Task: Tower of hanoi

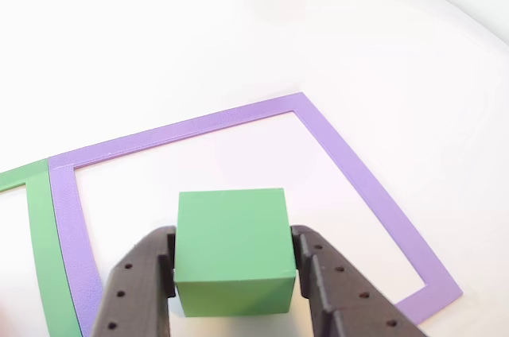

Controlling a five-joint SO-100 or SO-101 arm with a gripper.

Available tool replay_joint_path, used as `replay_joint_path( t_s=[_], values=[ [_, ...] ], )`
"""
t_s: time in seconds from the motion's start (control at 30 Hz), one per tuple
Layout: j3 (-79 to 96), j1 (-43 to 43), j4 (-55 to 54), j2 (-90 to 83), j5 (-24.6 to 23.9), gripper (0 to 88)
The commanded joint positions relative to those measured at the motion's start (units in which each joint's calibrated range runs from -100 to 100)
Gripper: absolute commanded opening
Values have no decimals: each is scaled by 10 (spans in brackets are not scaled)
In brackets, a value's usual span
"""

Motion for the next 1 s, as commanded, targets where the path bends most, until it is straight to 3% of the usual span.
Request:
replay_joint_path(
  t_s=[0.0, 0.23, 0.43, 0.57, 0.7, 0.83, 0.97],
  values=[
    [-12, 2, -19, 1, 5, 85],
    [-9, 4, -23, 12, 5, 209],
    [-6, 4, -11, -17, 5, 240],
    [11, -2, 58, -106, 5, 237],
    [19, -2, 239, -262, 5, 216],
    [-29, -2, 532, -438, 5, 63],
    [-79, -25, 737, -555, 5, 19]
  ],
)
